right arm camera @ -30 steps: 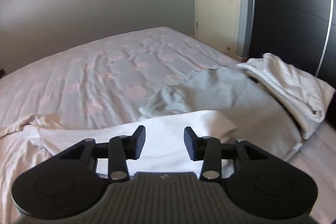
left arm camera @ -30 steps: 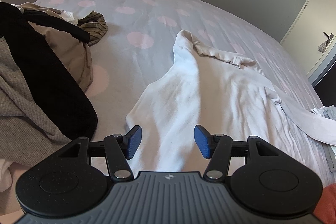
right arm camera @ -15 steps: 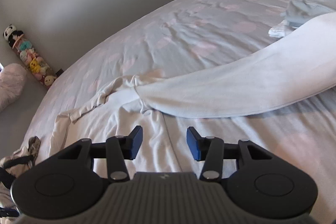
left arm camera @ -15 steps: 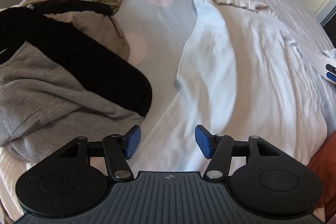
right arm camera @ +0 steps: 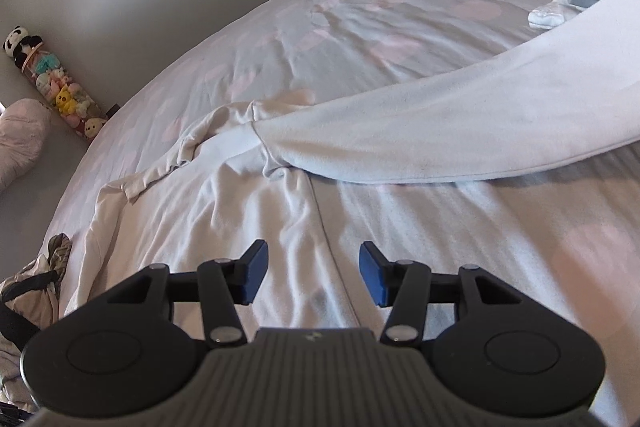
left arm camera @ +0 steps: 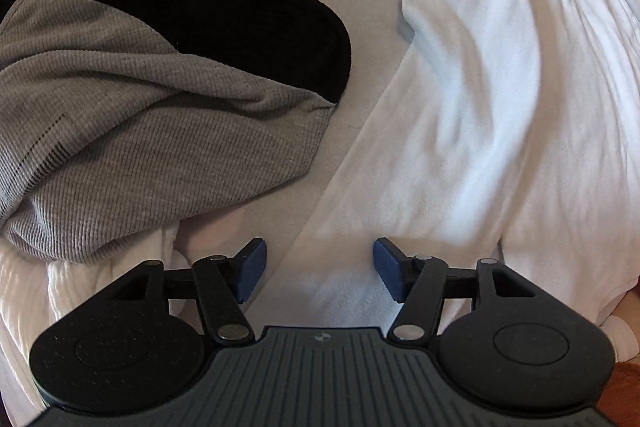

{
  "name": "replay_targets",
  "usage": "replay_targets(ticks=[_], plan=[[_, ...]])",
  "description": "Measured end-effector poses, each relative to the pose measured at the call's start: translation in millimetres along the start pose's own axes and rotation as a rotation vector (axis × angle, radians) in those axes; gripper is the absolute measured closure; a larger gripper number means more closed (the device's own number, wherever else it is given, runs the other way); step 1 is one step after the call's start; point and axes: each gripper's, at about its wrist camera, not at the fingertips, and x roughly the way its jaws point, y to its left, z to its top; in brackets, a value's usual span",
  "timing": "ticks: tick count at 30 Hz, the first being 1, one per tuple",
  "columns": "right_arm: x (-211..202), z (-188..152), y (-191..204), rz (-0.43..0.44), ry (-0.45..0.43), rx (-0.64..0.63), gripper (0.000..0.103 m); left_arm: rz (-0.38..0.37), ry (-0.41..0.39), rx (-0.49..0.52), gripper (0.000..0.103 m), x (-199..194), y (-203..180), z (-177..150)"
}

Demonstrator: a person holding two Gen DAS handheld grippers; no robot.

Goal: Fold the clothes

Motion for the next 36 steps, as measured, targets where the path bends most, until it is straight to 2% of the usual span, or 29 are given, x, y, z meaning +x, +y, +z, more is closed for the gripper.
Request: replay_targets(ticks=[1, 2, 3, 5, 7, 10, 15, 18, 20, 25, 30, 36], plan=[[0.8, -0.1, -0.2, 0.000, 0.001, 0.002, 0.049, 0.000, -0.002, 0.012, 0.052, -0.9, -2.2, -0.3], [1.2, 0.0, -0.9, 0.001, 0.000, 0.007, 0.049, -0.001, -0.005, 0.024, 0.062, -1.8, -4.4, -0.7], [1.6, 0.0, -1.8, 0.002, 0.000, 0.013, 0.049, 0.009, -0.019, 0.049, 0.077, -4.5, -8.8, -1.3], [2.0, -0.1, -3.5, 0.001, 0.003, 0.023, 0.049, 0.027, -0.048, 0.092, 0.099, -10.3, -16.7, -2.9], [2.0, 0.0, -3.8, 0.004, 0.002, 0.026, 0.049, 0.039, -0.072, 0.115, 0.099, -16.2, -21.2, -5.0], [2.8, -0.2, -3.4, 0.007, 0.005, 0.026, 0.049, 0.027, -0.136, 0.084, 0.100, -34.6, -15.2, -5.1], [5.5, 0.2, -4.7, 0.015, 0.010, 0.036, 0.049, 0.033, -0.264, 0.046, 0.100, -92.8, 3.2, 12.5], [8.7, 0.1, -6.9, 0.017, 0.014, 0.049, 0.049, 0.067, -0.334, 0.015, 0.100, -127.1, 16.1, 36.9], [11.0, 0.0, -8.2, 0.018, 0.016, 0.055, 0.049, 0.120, -0.355, 0.000, 0.100, -142.2, 27.4, 50.8], [16.7, -0.1, -10.7, 0.021, 0.021, 0.071, 0.049, 0.251, -0.353, -0.078, 0.100, -147.1, 74.1, 82.4], [21.5, 0.0, -13.3, 0.029, 0.024, 0.082, 0.049, 0.411, -0.295, -0.084, 0.100, -127.0, 106.4, 102.7], [32.1, 0.5, -16.2, 0.022, 0.042, 0.092, 0.049, 0.486, -0.281, -0.138, 0.099, -99.5, 128.9, 117.5]])
